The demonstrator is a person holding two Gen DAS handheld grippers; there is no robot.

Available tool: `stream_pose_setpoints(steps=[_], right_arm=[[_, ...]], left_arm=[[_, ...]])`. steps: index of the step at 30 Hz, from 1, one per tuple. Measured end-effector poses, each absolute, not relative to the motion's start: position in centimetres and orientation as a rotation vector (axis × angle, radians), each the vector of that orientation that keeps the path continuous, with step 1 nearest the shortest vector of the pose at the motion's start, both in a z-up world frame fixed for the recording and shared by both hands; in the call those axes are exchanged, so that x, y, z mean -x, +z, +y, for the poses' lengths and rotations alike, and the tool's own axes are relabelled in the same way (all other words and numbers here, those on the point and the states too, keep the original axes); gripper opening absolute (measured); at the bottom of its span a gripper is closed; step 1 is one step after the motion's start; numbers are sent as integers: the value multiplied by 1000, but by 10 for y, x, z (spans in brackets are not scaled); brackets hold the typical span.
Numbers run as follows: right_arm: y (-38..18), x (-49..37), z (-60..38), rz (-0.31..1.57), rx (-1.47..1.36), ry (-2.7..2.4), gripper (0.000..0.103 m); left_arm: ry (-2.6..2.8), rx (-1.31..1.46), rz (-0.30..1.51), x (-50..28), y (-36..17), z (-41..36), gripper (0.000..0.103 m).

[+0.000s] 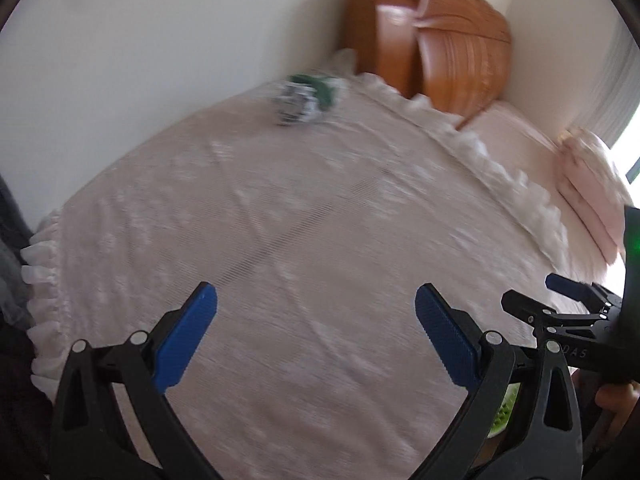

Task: Collect trash
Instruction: 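Move both tools back over the bed toward the crumpled paper and green bag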

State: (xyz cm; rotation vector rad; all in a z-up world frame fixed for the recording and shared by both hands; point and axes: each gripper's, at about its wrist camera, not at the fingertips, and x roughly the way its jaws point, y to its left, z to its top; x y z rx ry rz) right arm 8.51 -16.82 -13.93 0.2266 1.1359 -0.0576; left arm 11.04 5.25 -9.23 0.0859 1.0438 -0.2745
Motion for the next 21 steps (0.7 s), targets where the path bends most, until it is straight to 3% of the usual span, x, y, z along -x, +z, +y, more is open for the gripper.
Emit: stream_pose_setpoints(steps=[14,21], right_arm=[[-125,-235,-124,1055,-94,55,101],[-128,-321,-99,988,213,235,101]], left_arm=[[-203,-36,1043,-192,-103,81,95],[-218,-36,1044,-216,-109,74,95]])
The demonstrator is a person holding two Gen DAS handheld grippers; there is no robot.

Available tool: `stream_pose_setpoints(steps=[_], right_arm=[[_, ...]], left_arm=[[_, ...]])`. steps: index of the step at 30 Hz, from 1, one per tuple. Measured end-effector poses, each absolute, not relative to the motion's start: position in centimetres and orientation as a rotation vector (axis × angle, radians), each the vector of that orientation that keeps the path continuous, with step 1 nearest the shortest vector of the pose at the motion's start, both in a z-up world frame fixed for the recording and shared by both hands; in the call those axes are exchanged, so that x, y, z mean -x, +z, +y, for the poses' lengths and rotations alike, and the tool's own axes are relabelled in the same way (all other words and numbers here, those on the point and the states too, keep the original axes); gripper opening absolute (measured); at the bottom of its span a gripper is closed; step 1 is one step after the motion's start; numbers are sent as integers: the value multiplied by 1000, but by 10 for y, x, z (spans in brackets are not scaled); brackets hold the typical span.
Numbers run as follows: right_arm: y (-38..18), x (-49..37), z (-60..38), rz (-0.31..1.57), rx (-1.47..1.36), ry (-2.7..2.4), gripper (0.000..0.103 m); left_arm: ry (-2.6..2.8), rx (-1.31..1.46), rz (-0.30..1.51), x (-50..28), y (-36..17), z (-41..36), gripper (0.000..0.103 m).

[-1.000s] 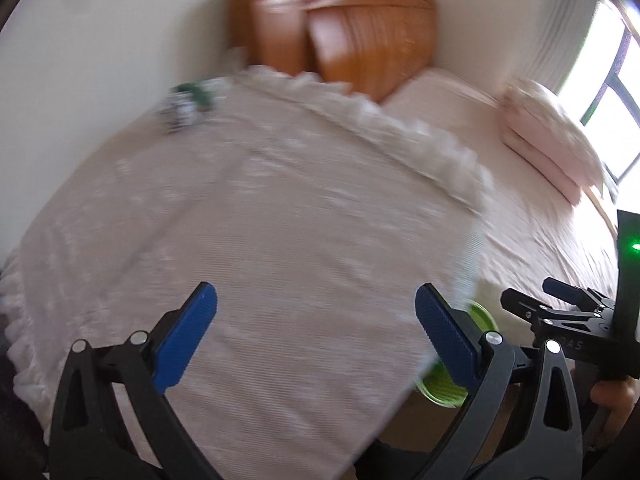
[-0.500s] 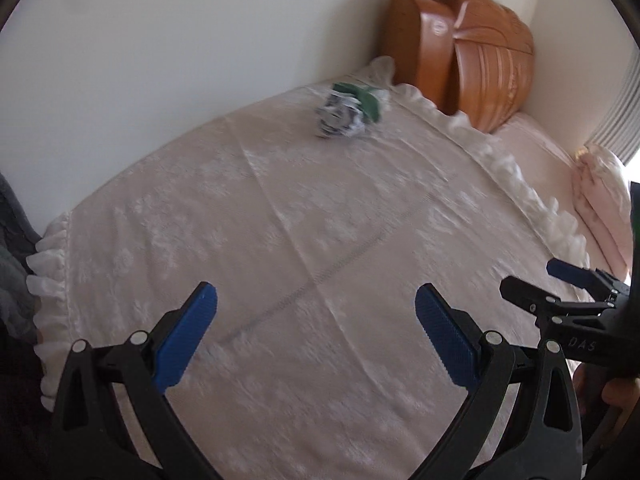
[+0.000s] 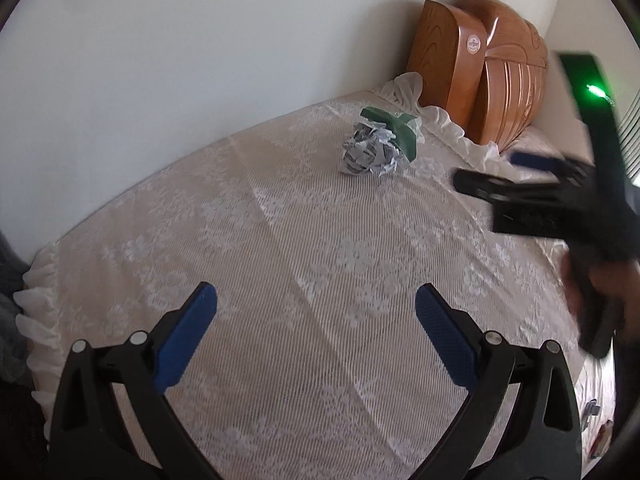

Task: Collect trash
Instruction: 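Move both tools back over the bed toward the crumpled paper and green bag, then grasp the crumpled white paper with left tool while right tool grasps the green-and-white bag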

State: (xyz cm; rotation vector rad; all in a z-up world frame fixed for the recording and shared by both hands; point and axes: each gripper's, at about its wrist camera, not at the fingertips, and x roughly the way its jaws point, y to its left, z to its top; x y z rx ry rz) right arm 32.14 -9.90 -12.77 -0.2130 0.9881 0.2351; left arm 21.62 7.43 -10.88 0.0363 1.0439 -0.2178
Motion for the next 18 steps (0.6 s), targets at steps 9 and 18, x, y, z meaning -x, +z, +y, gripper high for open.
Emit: stream_pose_setpoints(steps=[9,18], right_arm=[[-154,-381,-68,986,710,429,101],[-173,-410,-52,1047,813,508,74]], left_arm=[[-222,-33,1039,-235,-112,70,95],[-218,-13,1049,-256,-119,71,95]])
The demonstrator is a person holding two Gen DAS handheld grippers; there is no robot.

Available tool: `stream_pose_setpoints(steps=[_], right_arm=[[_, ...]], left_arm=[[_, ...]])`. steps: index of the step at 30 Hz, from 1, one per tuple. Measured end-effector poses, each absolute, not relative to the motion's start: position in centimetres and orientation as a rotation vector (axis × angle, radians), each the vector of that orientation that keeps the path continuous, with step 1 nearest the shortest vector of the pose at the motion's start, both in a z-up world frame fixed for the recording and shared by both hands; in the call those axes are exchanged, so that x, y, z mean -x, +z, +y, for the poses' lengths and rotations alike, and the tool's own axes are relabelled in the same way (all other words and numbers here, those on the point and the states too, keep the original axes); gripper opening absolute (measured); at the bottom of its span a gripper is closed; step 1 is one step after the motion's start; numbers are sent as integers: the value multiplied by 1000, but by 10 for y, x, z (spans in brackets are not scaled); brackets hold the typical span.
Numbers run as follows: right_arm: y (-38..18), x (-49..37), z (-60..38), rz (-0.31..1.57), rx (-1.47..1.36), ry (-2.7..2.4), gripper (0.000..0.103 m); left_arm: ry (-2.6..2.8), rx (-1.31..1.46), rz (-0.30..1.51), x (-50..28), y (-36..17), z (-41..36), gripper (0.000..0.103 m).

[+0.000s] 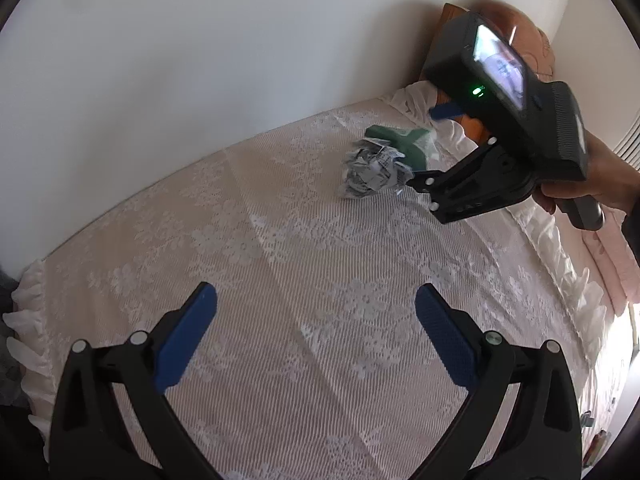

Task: Collect trash
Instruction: 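Grasp the crumpled white paper with left tool while right tool grasps the green-and-white bag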

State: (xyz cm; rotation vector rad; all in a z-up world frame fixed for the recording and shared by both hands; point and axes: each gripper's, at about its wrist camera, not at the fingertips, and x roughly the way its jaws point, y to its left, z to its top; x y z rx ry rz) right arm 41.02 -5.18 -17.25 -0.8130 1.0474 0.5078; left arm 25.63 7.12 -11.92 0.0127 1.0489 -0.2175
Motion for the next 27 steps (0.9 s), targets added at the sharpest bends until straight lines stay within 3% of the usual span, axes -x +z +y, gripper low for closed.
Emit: stream_pose_setpoints(steps=[8,12,22,26,27], right_arm=[[-166,-412,-85,1051,699,443,58],[-158,-404,-119,1079,554,391,31],[-148,-356,-177,1065,288,336,33],[-137,-343,-172,1039,223,325,53],[-135,-345,-166,1034,210,321,61]], left_arm=[[-228,-9,1042,-285,-125,65,95],[-227,-15,1045,-306,-135,55,95],[-157,-37,1064,-377,-170,24,95],[-127,28,1083,-397,-178,30,95],[-127,39,1085,-401,-180,30,90]])
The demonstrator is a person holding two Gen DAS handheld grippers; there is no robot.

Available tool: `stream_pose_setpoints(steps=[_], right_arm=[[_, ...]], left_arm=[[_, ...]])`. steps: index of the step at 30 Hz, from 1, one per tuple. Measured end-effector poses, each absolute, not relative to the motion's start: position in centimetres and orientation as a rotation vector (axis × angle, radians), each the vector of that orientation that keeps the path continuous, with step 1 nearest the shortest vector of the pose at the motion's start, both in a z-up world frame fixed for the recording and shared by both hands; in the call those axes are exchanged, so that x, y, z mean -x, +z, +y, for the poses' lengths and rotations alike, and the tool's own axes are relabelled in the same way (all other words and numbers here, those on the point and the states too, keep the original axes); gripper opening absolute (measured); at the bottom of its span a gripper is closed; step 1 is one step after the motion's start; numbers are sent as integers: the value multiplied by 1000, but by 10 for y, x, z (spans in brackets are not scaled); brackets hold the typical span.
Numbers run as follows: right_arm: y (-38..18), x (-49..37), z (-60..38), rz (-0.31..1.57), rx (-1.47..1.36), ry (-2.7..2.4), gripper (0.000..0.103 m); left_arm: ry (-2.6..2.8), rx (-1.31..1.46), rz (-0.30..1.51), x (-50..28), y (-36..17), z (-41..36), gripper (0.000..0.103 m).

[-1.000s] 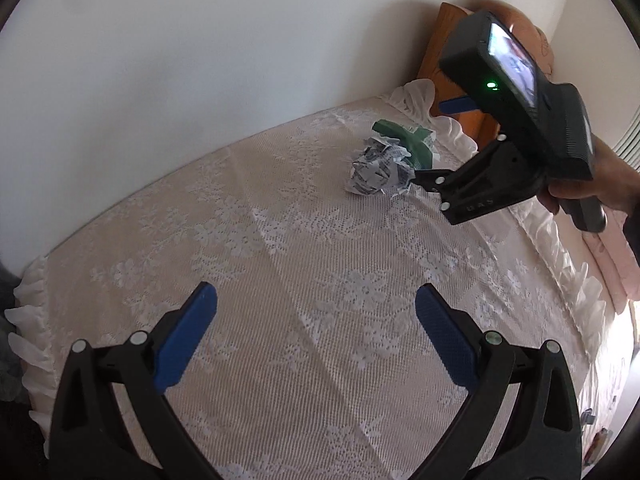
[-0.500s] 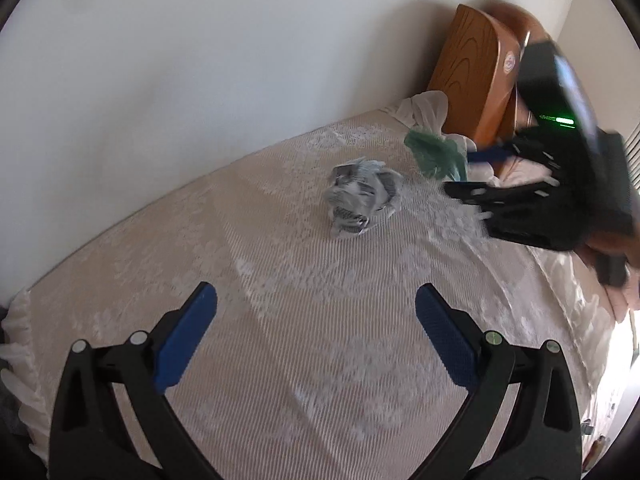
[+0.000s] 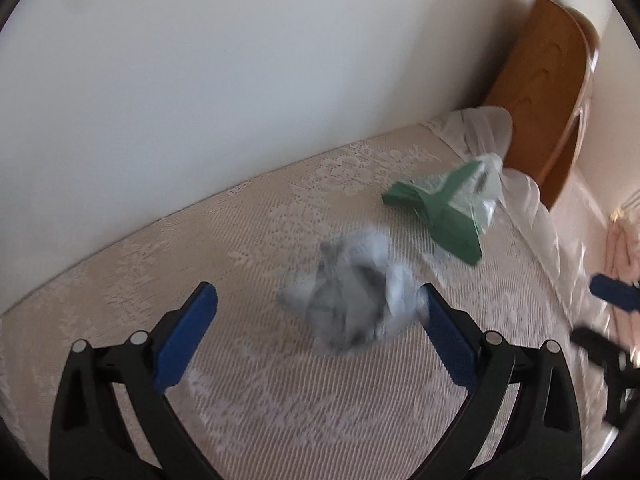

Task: Collect trash
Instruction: 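Grasp the crumpled white paper with left tool while right tool grasps the green-and-white bag, then carry both items over the green wastebasket and open both tools to drop them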

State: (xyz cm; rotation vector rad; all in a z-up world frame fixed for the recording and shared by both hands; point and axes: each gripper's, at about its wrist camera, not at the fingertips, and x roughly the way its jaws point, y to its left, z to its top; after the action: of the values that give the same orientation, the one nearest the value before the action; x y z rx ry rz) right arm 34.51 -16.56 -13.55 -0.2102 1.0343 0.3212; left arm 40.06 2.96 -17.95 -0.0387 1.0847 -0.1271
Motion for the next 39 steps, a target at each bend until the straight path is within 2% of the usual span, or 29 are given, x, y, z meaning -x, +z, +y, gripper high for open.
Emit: stream_pose_setpoints(steps=[1,3,7,13,21,24,27,33,39], right_arm=[[-133,-348,-161,1027,199,315,66],[-132,-354,-158,1020,184,312,70],[-137,-373,-140,1011,146,304,82],[-156,-421,-109,1036,71,276,88],[-177,-466,-91,1074,47,151,88],[-178,-469,-90,1089,44,132,77],[-175,-466,-91,1100,32,127,74],[-153,-435,-99,1062,5,128,73],[-116,-357,-120,1010,-62,122,73]], left_arm=[[-130,43,1087,-403,-180,29,84],[-146,49,1100,-405,-182,26,57],[-146,48,1089,-400,-181,31,56],[-127,22,1047,-370,-161,52,55],[-102,66,1022,-339,-135,79,56],[-87,60,1019,-331,-131,84,56],[-86,62,1025,-324,-128,86,56],[-78,71,1016,-307,-114,87,56],[-100,60,1006,-273,-93,83,56]])
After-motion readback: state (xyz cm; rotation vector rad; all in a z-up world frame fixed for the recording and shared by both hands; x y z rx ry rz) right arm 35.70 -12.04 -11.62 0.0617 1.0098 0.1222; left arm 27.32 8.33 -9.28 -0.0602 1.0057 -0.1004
